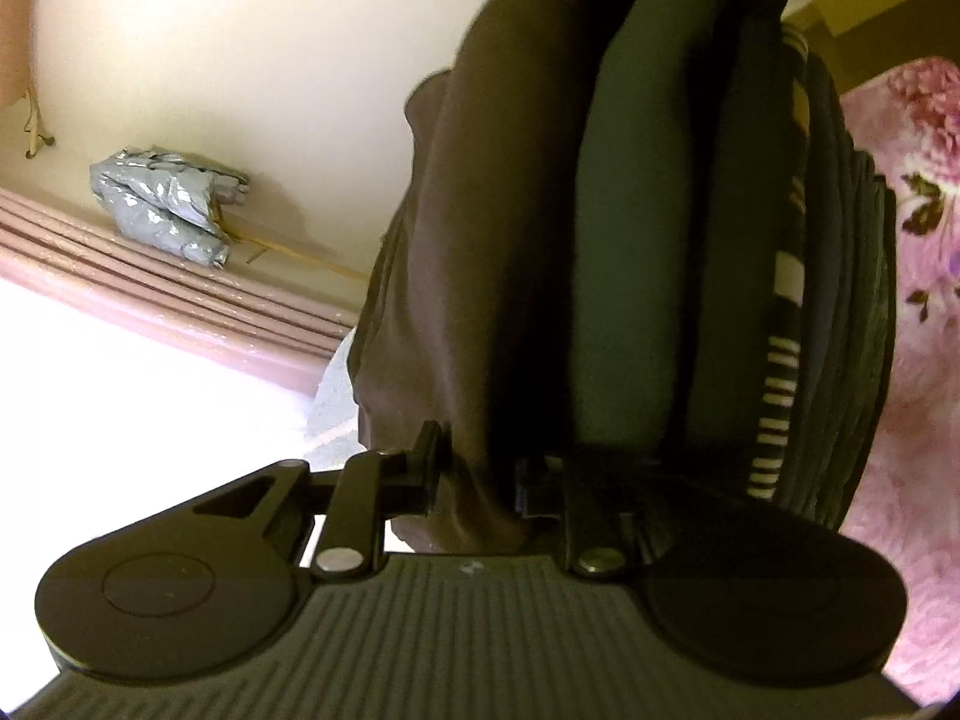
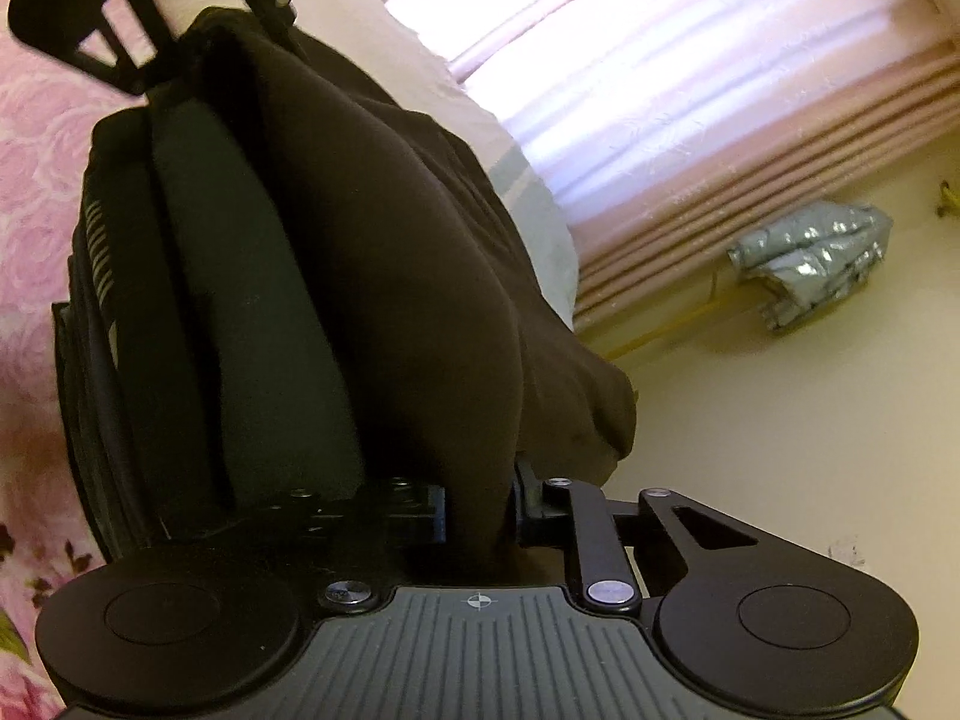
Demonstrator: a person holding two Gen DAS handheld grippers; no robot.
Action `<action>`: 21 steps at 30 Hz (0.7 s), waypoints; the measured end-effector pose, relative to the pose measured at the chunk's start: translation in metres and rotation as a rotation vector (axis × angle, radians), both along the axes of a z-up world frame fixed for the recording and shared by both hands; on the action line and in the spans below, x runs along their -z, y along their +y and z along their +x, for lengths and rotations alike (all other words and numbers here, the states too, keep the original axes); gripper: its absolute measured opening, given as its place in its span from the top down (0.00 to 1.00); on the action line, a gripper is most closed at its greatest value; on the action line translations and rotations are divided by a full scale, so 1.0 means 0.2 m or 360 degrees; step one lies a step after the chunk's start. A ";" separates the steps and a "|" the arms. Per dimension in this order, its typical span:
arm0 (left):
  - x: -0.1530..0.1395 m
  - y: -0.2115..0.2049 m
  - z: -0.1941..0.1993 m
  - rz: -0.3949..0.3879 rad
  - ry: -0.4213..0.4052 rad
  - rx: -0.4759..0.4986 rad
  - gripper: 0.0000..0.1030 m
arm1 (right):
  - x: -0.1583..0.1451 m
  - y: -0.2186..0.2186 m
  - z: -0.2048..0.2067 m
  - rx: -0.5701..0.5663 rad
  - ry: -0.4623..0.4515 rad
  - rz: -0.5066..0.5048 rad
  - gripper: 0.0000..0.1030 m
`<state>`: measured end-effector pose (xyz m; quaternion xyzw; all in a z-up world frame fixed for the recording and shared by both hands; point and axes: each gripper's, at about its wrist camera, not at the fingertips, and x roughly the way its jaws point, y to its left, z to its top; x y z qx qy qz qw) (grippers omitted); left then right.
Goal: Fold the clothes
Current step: 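Lower the shirt with both grippers onto the top of the clothes stack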
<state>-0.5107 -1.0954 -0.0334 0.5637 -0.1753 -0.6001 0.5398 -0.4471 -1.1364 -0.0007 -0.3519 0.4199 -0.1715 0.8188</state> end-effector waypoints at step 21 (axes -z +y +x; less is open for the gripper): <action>-0.08 0.11 0.08 -0.0166 0.0131 -0.0023 0.93 | -0.13 0.28 -0.09 0.0055 -0.0109 -0.0013 0.87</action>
